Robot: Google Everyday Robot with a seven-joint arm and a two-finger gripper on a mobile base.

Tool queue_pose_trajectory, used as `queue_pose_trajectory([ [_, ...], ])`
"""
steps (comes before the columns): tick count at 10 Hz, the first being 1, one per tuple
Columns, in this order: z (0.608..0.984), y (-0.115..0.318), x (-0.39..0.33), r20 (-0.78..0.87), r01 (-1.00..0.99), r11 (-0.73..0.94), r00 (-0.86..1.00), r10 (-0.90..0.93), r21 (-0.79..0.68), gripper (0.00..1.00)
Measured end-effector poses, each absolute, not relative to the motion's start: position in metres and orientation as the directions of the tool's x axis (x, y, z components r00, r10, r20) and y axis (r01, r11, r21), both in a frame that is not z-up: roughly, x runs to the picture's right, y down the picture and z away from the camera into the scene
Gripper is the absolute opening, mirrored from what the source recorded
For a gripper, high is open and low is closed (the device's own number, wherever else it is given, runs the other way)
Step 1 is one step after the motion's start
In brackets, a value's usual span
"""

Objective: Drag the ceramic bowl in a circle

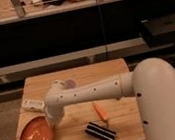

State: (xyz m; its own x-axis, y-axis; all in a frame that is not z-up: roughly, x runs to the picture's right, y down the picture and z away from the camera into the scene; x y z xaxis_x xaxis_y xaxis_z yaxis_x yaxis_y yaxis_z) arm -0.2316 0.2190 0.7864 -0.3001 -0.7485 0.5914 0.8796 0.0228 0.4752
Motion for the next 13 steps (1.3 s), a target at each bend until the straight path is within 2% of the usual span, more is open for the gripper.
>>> queue_pose_trajectory([
  [4,0.831,0.190,-0.198,0.641,0.917,0.133,-0.155,-0.752,0.377,0.00],
  [7,0.835,0.185,-0.153,0.658,0.939,0.197,-0.039,-0.752,0.281,0.00],
  [9,0.824,0.189,-0.120,0.654,0.949,0.207,0.001,-0.757,0.238,0.00],
  [13,0.782,0.235,-0.086,0.650,0.965,0.154,-0.022,-0.759,0.211,0.00],
])
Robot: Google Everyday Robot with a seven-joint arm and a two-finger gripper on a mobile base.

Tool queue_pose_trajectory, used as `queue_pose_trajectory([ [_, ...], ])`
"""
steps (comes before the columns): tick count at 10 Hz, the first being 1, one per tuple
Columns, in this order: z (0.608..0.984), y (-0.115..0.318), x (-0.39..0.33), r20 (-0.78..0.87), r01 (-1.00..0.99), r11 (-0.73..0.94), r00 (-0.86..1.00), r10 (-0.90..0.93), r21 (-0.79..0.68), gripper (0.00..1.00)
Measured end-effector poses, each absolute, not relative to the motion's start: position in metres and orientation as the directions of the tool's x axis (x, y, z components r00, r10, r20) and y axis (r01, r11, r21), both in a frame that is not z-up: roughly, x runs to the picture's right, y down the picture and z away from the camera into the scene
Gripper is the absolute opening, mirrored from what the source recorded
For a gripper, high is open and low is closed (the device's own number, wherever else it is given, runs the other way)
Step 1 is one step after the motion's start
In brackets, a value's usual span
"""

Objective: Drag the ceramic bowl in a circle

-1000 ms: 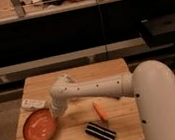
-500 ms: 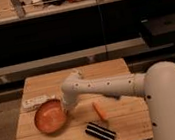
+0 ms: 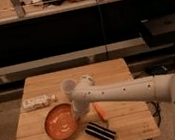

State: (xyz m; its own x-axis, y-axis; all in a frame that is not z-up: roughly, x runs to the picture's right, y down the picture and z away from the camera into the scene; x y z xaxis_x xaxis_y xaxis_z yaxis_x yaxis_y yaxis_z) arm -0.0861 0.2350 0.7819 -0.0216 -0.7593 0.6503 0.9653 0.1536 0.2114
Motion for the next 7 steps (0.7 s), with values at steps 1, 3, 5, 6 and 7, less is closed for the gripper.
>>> queue_pose_trajectory([
  [1,0.769,0.248,-0.088,0.642,0.966,0.107,-0.072,-0.763,0.235,0.00],
  [3,0.757,0.261,-0.100,0.619,0.955,0.019,-0.178,-0.765,0.297,0.00],
  [5,0.751,0.265,-0.128,0.599,0.936,-0.026,-0.246,-0.762,0.352,0.00],
  [6,0.748,0.265,-0.149,0.586,0.921,-0.050,-0.288,-0.758,0.387,0.00],
  [7,0.747,0.266,-0.169,0.572,0.904,-0.073,-0.327,-0.752,0.421,0.00],
])
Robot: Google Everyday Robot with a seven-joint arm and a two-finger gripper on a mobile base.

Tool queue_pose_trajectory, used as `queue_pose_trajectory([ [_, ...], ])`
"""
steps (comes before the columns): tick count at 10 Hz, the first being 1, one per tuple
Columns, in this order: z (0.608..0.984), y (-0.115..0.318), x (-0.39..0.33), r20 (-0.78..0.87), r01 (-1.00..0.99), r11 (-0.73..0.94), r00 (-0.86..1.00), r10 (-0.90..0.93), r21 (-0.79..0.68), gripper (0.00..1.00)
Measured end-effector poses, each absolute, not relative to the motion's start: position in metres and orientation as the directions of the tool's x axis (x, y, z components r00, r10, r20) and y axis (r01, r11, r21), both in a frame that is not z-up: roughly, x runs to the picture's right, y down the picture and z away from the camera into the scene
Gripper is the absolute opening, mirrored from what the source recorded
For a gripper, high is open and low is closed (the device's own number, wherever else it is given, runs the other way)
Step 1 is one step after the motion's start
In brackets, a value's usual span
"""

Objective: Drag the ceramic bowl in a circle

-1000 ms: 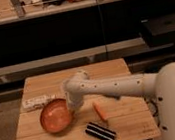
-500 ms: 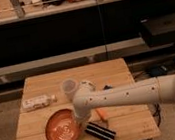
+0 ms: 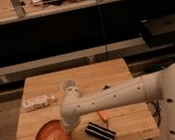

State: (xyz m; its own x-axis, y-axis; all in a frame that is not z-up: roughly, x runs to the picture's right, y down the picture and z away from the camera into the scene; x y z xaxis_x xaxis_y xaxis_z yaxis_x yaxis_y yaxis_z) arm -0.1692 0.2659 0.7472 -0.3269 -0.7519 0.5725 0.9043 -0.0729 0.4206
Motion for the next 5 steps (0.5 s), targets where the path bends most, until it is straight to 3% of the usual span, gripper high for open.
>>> queue_pose_trajectory([
  [5,0.760,0.249,-0.249,0.503,0.822,-0.139,-0.462,-0.730,0.553,0.00],
])
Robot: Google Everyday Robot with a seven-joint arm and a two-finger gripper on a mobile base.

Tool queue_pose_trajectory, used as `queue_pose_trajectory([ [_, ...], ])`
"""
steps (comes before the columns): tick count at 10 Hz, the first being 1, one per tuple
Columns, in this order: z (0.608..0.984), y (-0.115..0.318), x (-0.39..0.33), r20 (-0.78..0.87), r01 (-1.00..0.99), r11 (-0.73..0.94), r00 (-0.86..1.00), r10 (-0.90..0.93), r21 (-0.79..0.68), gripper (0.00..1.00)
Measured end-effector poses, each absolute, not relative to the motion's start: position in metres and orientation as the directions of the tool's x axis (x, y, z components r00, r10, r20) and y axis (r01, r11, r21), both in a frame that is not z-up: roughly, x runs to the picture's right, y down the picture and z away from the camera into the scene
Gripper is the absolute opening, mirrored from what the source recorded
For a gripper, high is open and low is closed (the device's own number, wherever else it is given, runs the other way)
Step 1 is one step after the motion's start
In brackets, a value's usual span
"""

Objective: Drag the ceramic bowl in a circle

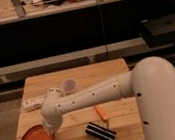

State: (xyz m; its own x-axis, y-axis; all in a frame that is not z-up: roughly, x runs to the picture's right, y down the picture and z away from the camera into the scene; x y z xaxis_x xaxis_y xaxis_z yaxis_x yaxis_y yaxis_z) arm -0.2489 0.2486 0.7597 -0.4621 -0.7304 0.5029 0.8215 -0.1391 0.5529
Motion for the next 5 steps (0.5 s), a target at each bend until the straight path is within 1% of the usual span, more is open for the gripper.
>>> queue_pose_trajectory([
  [2,0.782,0.226,-0.252,0.523,0.828,-0.095,-0.433,-0.735,0.552,0.00],
  [5,0.821,0.200,-0.240,0.598,0.876,0.018,-0.315,-0.737,0.483,0.00],
])
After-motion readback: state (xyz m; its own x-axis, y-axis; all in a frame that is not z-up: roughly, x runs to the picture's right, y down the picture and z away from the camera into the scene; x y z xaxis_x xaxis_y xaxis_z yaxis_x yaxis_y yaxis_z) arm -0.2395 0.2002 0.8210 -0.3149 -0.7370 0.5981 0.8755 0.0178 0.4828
